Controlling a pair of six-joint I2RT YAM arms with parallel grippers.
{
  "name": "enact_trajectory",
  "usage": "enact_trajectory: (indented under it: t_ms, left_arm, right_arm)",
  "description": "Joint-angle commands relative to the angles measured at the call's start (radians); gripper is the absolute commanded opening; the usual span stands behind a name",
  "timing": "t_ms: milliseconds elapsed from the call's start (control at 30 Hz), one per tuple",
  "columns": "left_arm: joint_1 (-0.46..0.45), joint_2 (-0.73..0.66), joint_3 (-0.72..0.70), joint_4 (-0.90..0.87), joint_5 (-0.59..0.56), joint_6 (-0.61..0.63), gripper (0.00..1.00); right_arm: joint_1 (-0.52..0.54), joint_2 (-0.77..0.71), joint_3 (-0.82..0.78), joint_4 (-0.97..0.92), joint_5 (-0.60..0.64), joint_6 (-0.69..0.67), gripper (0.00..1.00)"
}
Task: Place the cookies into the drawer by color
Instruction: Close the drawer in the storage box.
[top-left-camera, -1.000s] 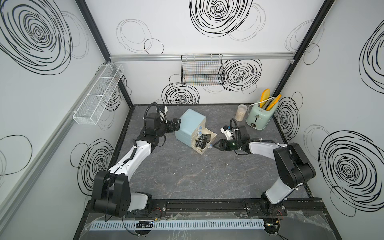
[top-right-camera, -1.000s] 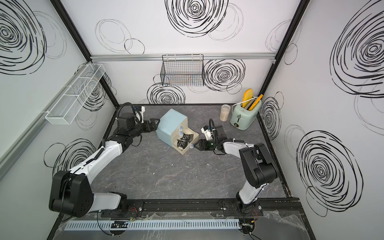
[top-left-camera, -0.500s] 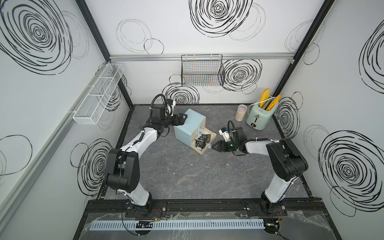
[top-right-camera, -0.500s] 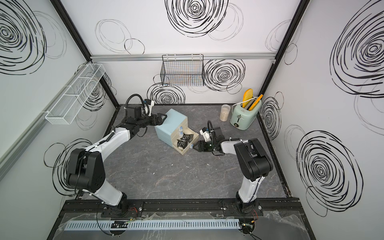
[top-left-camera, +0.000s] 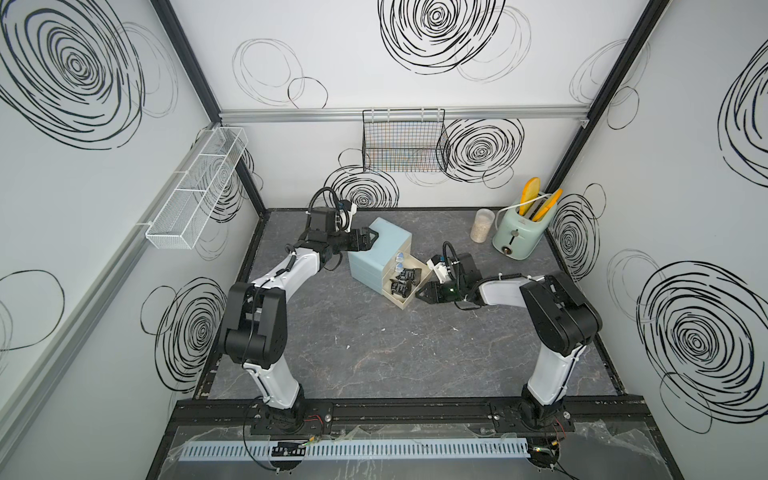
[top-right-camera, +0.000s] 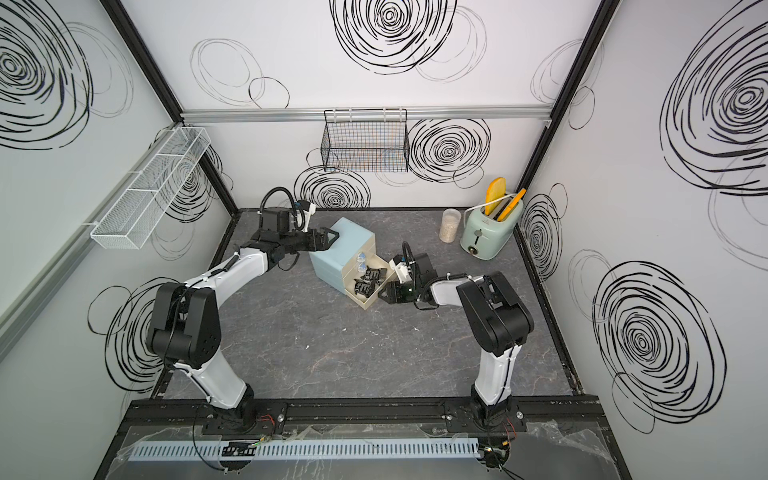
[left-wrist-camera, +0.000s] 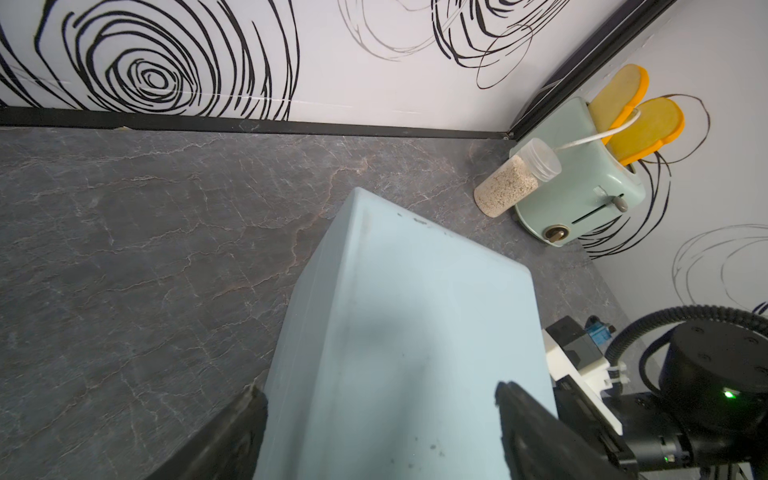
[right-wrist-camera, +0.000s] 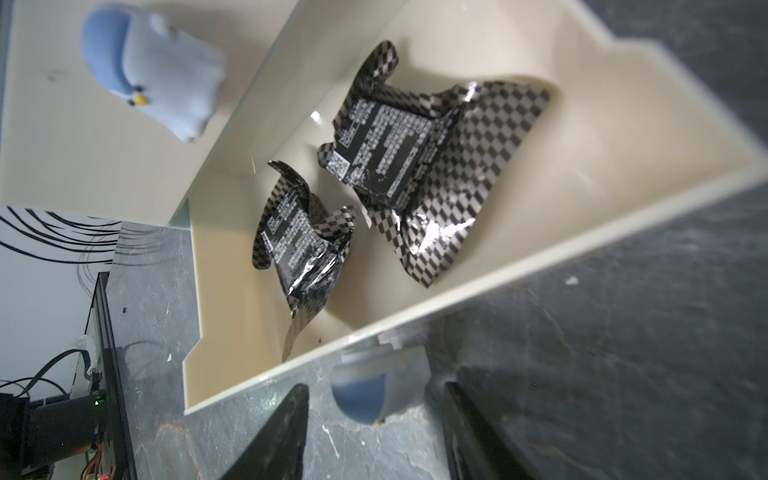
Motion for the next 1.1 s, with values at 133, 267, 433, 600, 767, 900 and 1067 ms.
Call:
enact_trajectory:
  t_ms: [133,267,433,600,767,900,1067]
  left_arm:
    - [0.003,0.029,0.032,0.003,0.055,0.022,0.88]
    - [0.002,0.032,0.033,-0.012,0.049,0.02,0.86]
    - [0.001,0.028,0.027,-0.022,0.052,0.019,0.83]
    - [-0.001,0.021,0.013,-0.022,0.05,0.014,0.83]
    - [-0.007,0.015,0.007,-0.018,0.058,0.003,0.83]
    - [-0.01,0.004,-0.004,-0.013,0.046,-0.008,0.83]
    - [-0.009,-0.008,-0.014,-0.01,0.042,-0.017,0.83]
  right_arm:
    - [0.011,0.068,0.062,-0.01,0.034,-0.041,0.46]
    - [0.01,0.082,0.095,-0.019,0.035,-0.057,0.45]
    - [0.02,0.099,0.137,-0.036,0.028,-0.07,0.45]
    - [0.031,0.115,0.177,-0.04,0.007,-0.069,0.46]
    - [0.052,0.141,0.223,-0.05,0.003,-0.068,0.45]
    - [0.059,0.16,0.254,-0.053,0.003,-0.065,0.45]
    - [0.063,0.171,0.282,-0.046,0.006,-0.061,0.43]
